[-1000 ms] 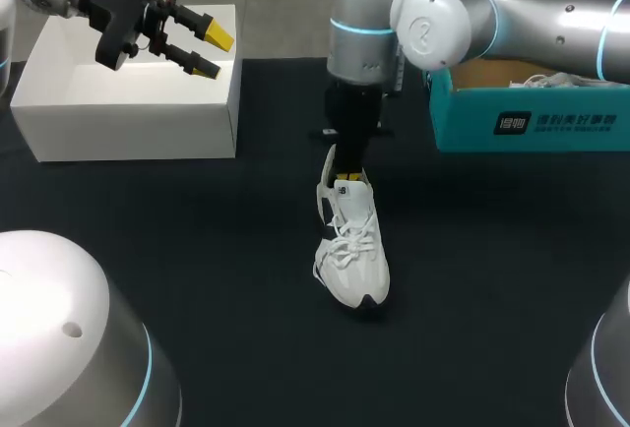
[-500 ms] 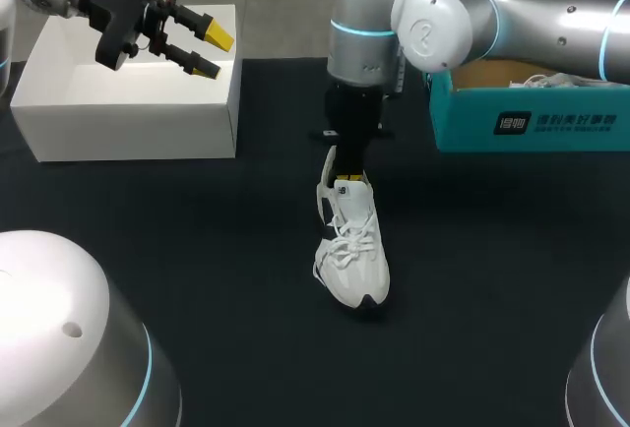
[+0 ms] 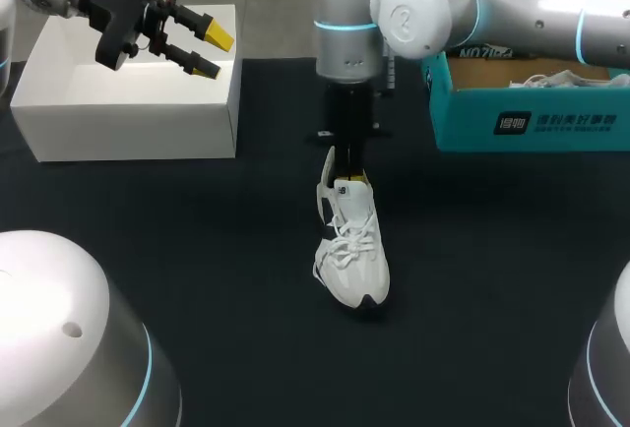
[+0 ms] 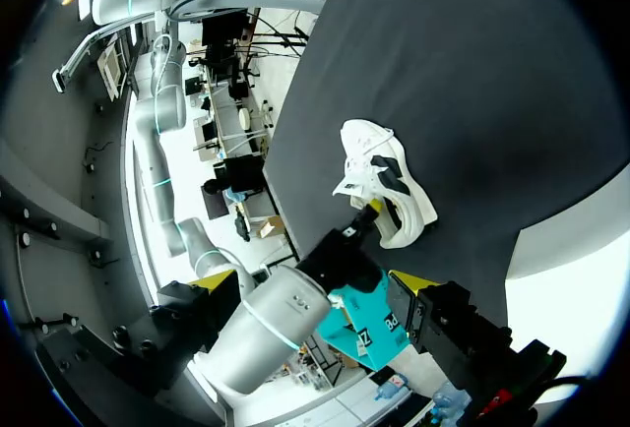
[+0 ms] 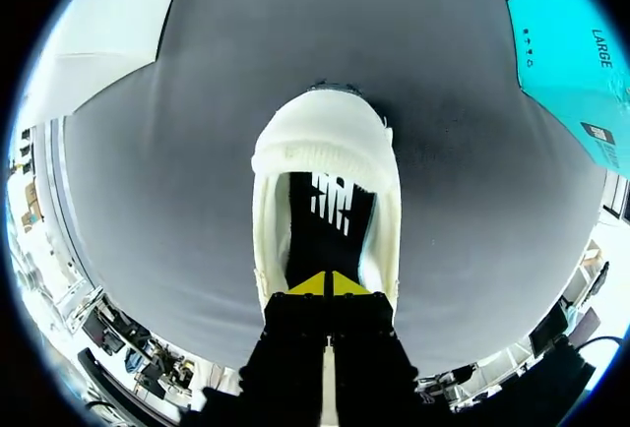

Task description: Take the shoe out of the shoebox, open the shoe tongue, remove and reinsert the insole, then place the shoe into the shoebox

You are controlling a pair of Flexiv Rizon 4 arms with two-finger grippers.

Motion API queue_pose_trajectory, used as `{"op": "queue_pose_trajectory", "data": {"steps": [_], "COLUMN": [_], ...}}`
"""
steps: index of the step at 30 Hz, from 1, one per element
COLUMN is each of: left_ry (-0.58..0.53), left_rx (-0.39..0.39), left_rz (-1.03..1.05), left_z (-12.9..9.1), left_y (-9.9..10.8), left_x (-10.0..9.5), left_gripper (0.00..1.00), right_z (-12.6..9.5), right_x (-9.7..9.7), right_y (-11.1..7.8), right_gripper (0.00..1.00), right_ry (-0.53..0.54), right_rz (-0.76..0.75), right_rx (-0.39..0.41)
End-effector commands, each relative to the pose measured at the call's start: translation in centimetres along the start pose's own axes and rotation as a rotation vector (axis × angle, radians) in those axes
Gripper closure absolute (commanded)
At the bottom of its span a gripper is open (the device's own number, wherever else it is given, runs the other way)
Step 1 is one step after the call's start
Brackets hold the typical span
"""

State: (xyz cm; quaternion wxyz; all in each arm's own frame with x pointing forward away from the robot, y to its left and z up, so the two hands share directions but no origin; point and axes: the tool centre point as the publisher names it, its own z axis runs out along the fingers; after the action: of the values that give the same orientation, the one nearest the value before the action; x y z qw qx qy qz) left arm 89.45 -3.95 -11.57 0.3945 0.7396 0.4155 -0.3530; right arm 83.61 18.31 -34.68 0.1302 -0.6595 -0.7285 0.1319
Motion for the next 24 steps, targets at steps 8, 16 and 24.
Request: {"op": "queue_pose_trajectory", "data": {"steps": [8, 16, 24], "left_ry": [0.004, 0.004, 0.004], "left_rx": [0.002, 0.002, 0.002], "left_rz": [0.000, 0.000, 0.000], "left_z": [0.0, 0.0, 0.0], "left_y": [0.0, 0.0, 0.0], "left_x": [0.0, 0.0, 0.0], "left_gripper": [0.00, 0.00, 0.00], "right_z": [0.0, 0.4, 0.4], "right_x": [1.2, 0.9, 0.8], "right_y": [-0.9, -1.3, -1.0], "right_gripper": [1.00, 0.00, 0.00], "right_ry": [-0.038, -0.027, -0.020], "right_rz": [0.031, 0.049, 0.046], "right_rx": [0.034, 0.036, 0.038]}}
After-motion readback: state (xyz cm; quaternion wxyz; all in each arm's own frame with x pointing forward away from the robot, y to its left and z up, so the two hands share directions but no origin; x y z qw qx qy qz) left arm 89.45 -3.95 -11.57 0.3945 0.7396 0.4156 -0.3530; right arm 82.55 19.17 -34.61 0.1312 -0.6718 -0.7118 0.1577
